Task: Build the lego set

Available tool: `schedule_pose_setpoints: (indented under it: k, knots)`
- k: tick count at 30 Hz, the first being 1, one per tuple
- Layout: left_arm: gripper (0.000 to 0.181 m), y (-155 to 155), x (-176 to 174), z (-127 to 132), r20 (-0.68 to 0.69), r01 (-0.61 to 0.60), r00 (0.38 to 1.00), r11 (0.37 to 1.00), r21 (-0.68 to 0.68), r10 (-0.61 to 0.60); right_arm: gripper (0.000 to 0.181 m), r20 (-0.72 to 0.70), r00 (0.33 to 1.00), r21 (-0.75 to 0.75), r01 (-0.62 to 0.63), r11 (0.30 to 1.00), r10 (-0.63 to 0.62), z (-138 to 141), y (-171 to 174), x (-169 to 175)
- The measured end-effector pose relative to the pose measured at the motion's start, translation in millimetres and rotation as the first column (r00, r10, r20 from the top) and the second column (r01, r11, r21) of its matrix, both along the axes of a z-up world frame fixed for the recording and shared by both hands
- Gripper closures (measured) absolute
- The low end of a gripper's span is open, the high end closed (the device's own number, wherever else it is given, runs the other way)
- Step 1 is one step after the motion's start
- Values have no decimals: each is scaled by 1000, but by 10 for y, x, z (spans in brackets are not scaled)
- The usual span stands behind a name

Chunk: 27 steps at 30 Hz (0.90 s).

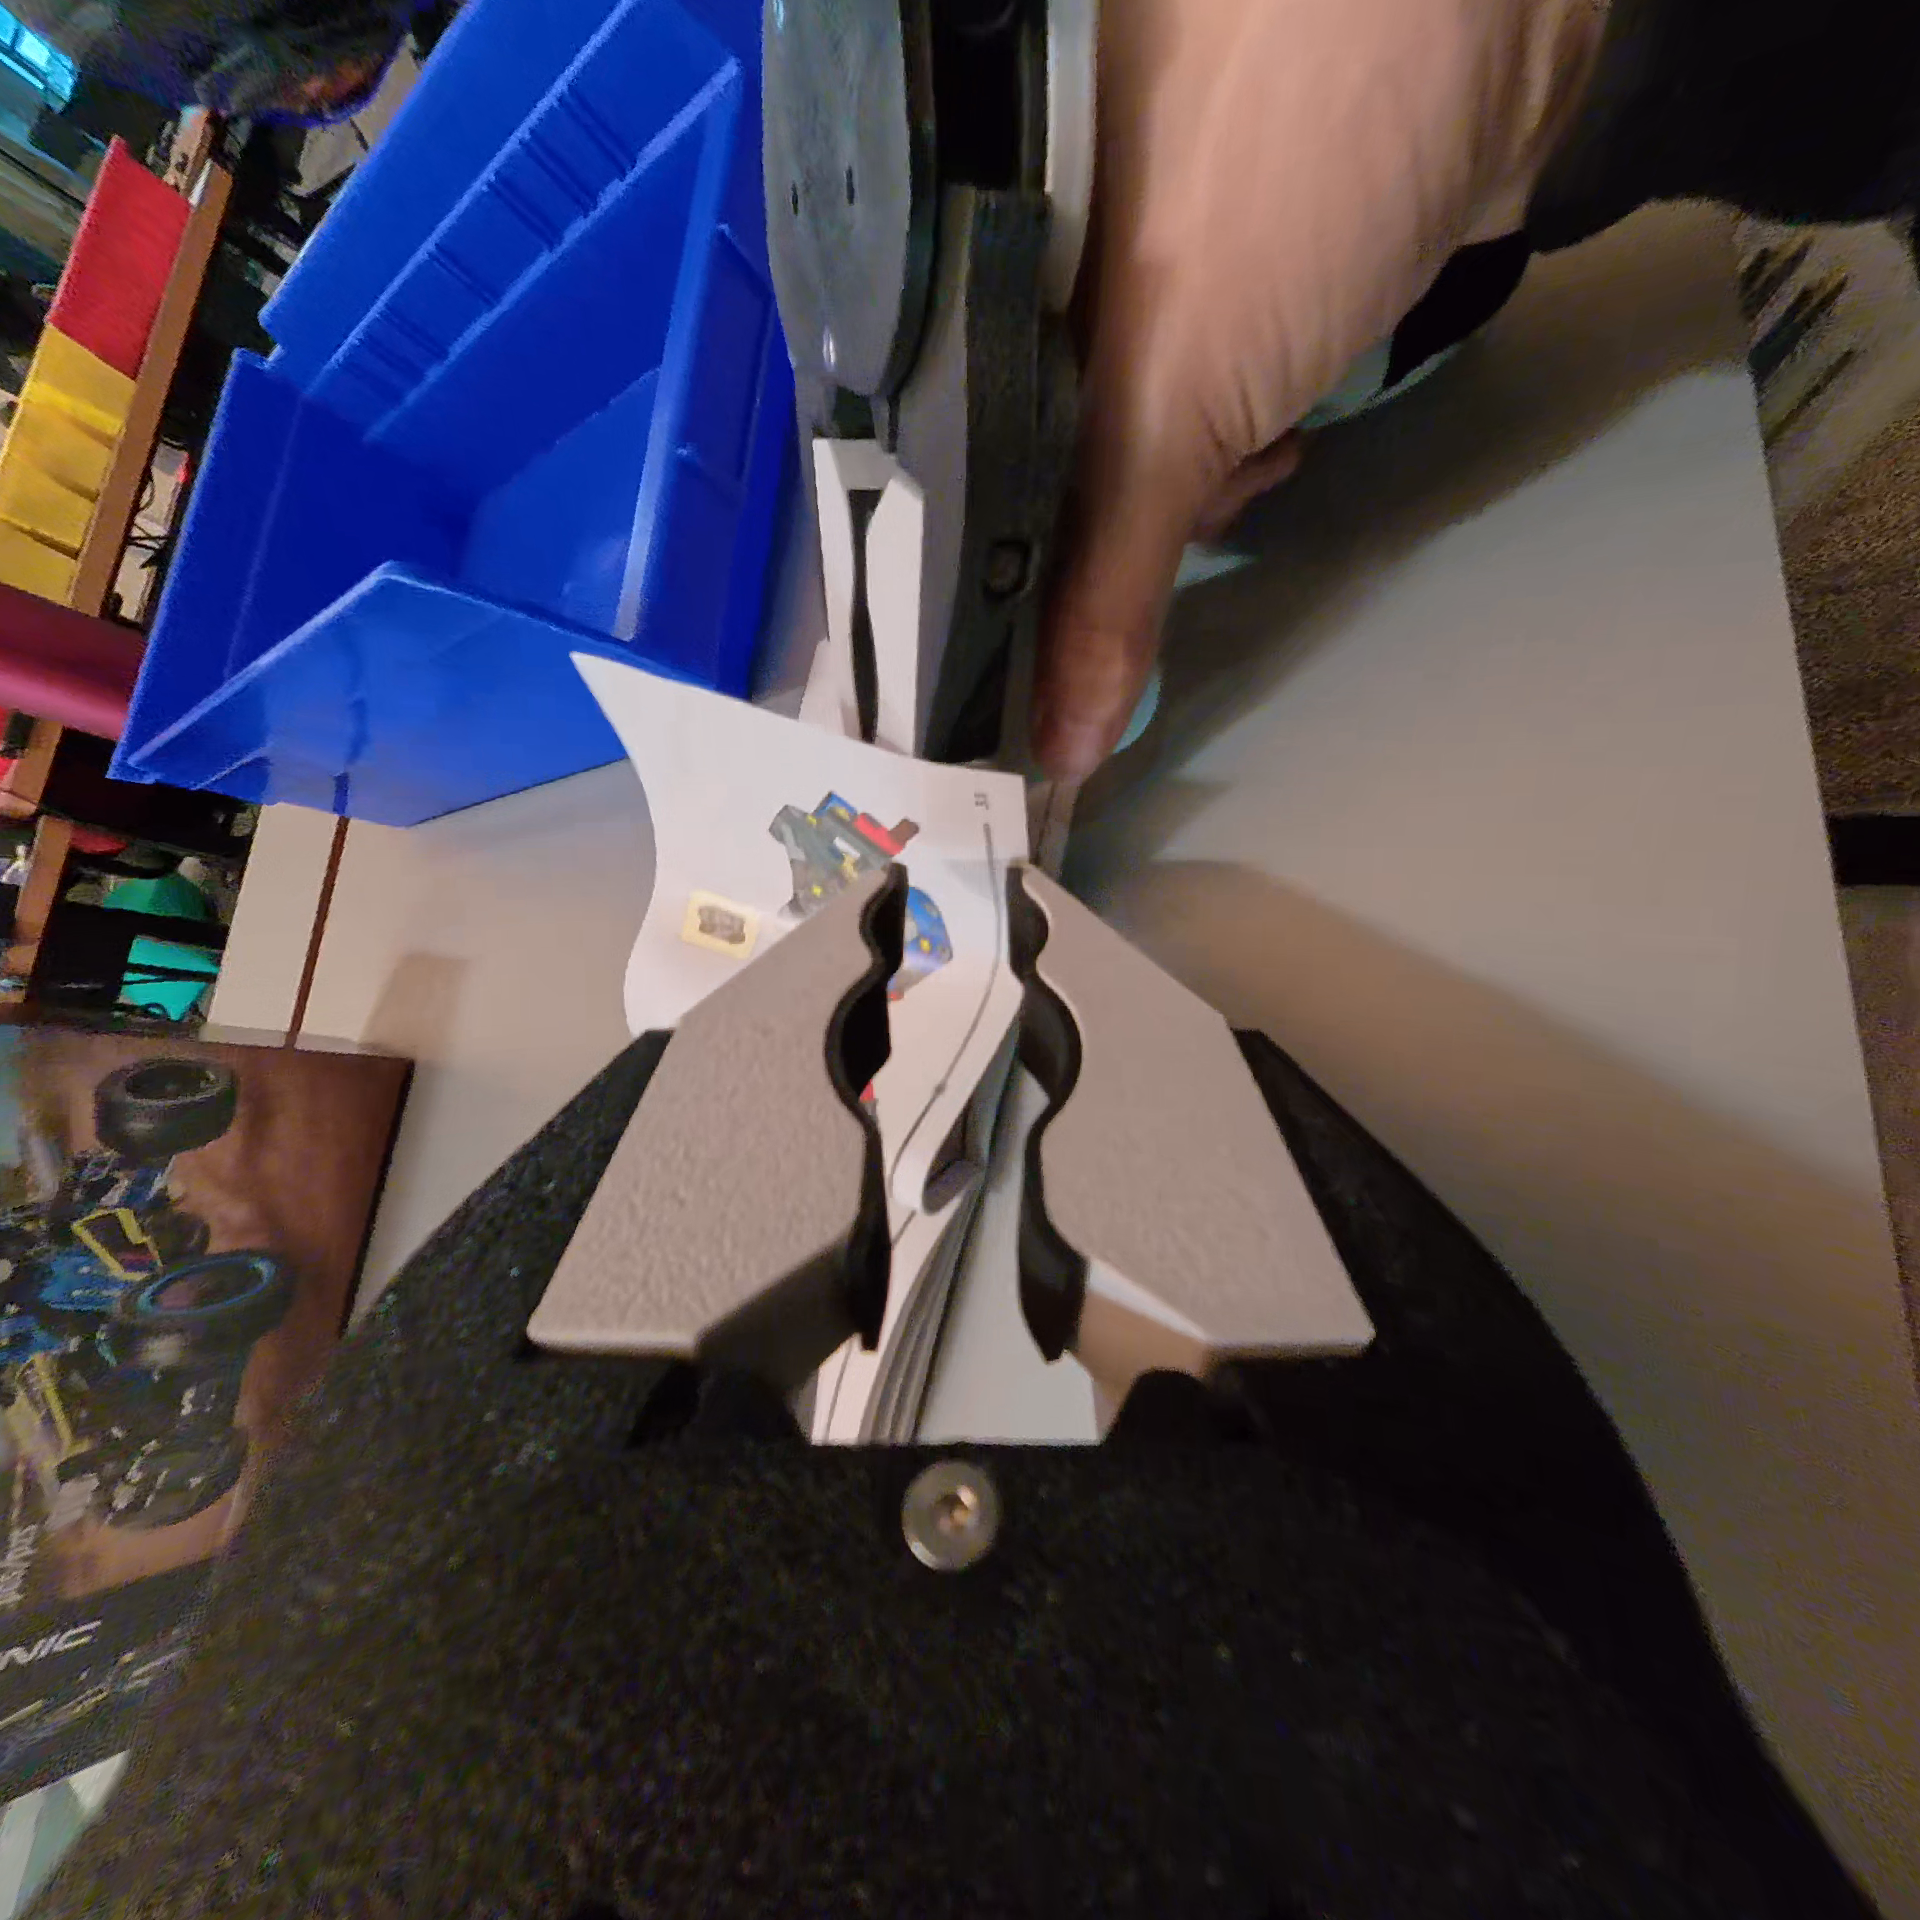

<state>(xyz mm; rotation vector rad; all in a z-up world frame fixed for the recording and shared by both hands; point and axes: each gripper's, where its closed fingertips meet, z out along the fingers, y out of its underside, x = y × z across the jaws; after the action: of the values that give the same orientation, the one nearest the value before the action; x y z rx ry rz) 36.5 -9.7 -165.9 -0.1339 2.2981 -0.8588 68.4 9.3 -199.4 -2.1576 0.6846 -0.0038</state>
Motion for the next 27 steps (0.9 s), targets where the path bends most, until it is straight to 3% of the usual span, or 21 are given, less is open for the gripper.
schedule_pose_setpoints:
  k: [3, 5, 19, 27]
  knots:
    - [165, -17, 1, -7, -19, -11, 1000, 1000, -12, 11, 181, -2, 1000, 1, 0, 1000, 0, 1, -1, -1]
    - [181, 8, 16, 18, 12, -28, 1000, 1000, -7, 28, 181, 0, 1000, 0, 0, 1000, 0, 1, -1, -2]
    - [181, 231, -29, 54, 18, -81, 997, 997, -13, 81, 181, 13, 1000, -7, -1, 1000, 1, 3, -5, -5]
    - [181, 223, -29, 130, 5, -89, 996, 990, -110, 90, 181, 12, 1000, -7, -1, 1000, 1, 5, -7, -6]
